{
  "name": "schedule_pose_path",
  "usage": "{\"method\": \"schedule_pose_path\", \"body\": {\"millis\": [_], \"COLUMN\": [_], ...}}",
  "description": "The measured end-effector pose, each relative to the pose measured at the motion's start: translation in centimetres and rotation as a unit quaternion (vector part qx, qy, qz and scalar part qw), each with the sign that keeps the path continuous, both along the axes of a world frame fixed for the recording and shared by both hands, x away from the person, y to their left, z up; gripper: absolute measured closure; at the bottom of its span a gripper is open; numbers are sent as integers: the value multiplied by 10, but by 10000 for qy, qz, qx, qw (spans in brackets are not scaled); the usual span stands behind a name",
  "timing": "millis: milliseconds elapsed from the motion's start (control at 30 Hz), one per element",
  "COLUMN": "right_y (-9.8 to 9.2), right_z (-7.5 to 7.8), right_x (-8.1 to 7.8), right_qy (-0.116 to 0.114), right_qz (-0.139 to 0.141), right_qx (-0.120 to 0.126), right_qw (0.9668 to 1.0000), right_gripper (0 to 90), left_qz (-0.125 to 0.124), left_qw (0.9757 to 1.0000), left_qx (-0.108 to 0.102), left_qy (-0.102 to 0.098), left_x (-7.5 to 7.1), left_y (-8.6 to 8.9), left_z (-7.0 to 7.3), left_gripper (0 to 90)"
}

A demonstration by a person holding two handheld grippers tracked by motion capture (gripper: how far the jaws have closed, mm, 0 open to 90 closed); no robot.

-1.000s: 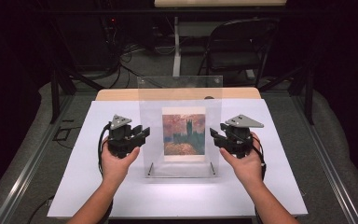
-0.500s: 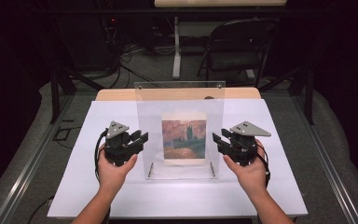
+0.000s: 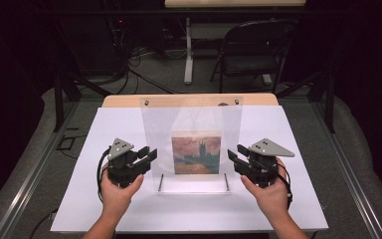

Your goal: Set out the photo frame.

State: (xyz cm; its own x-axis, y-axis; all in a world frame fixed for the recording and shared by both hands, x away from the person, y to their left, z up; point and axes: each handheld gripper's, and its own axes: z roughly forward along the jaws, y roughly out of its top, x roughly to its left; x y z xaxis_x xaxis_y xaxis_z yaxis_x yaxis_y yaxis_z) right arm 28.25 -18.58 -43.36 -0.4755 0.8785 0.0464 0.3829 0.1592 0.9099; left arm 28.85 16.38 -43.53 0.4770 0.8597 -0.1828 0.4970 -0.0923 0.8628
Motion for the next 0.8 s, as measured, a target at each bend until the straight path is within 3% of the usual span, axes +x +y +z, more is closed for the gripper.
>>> {"method": "schedule_pose_path", "body": {"millis": [333, 500, 800], "right_y": [-2, -4, -5], "right_z": [-2, -4, -4], "right_x": [-12, -11, -10], "right_qy": [-24, -61, 5], "right_qz": [83, 137, 227], "right_qx": [79, 167, 266], "right_qw": [9999, 9997, 9994], "right_gripper": [616, 599, 567], "left_qz": [-129, -157, -235], "left_qw": [9998, 9997, 9994], "left_qx": [-28, -165, -231], "left_qy": [-115, -86, -42], "left_x": [-12, -9, -9], "left_y": [3, 4, 5], "left_z": [-4, -6, -6], "left_gripper": [662, 652, 612]}}
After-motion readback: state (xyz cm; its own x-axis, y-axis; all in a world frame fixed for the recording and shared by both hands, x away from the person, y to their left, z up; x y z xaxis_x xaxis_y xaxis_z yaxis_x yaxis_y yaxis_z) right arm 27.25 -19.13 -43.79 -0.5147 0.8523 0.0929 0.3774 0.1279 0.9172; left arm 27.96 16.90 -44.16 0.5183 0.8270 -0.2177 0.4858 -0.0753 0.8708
